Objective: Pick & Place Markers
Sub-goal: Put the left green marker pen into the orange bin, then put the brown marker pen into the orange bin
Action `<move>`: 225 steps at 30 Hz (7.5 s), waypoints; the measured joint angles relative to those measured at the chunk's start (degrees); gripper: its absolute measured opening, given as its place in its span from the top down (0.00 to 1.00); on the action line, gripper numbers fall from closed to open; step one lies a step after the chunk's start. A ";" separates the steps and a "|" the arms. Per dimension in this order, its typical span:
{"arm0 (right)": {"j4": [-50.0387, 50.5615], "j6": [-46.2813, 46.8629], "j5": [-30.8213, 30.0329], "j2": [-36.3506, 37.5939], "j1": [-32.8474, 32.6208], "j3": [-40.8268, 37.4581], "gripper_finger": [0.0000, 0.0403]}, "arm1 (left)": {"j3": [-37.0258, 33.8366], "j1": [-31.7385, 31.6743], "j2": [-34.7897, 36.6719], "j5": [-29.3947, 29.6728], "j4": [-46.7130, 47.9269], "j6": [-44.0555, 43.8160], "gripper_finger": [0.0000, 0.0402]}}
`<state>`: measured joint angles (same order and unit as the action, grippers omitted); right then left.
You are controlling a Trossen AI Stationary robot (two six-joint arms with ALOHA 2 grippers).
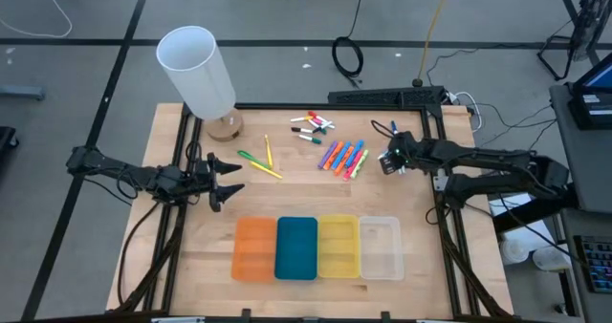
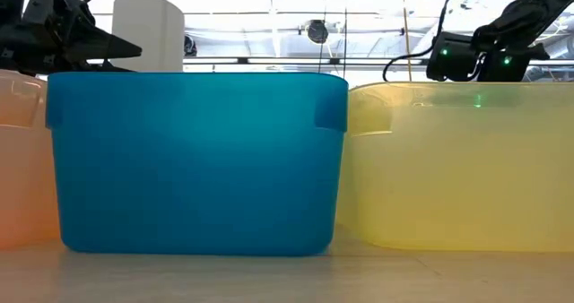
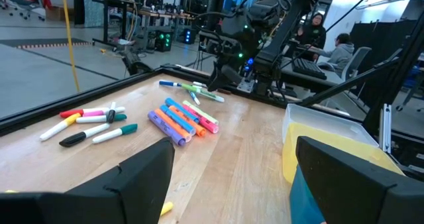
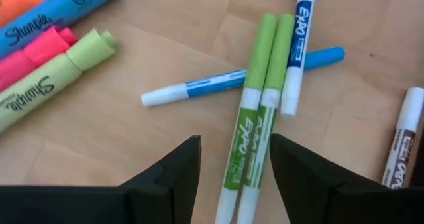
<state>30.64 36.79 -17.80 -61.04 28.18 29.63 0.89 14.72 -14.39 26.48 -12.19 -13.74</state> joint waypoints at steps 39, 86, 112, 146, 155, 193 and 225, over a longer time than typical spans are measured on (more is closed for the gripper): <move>-13.98 -4.31 -0.74 -0.85 -0.07 -11.65 0.66 | -0.01 -0.02 -0.01 0.00 0.00 0.00 0.19; -68.73 -28.01 25.60 9.53 -14.03 -11.37 0.93 | -0.01 -0.01 0.00 0.00 0.00 -0.02 0.19; -87.41 -31.19 25.37 -9.83 -24.17 -5.30 0.94 | 0.81 -8.49 -20.98 3.25 -29.77 -1.76 0.19; -89.95 -37.38 20.59 -19.96 -29.14 1.09 0.93 | 50.12 -12.12 -82.46 -24.50 -40.91 15.54 0.19; -90.72 -37.91 20.59 -19.98 -29.11 1.07 0.93 | 50.18 -12.72 -82.42 -24.53 -39.33 16.33 0.49; -81.81 -37.50 17.40 -8.24 -29.05 0.96 0.76 | 27.32 20.02 -54.59 -0.53 6.60 -46.77 0.88; 23.32 0.29 -7.65 -6.66 -3.72 16.61 0.65 | 26.40 4.06 -39.41 13.09 -32.88 26.70 0.35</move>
<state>53.96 37.08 -25.45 -67.69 24.47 46.23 27.29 18.78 -53.80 39.57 -45.07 12.96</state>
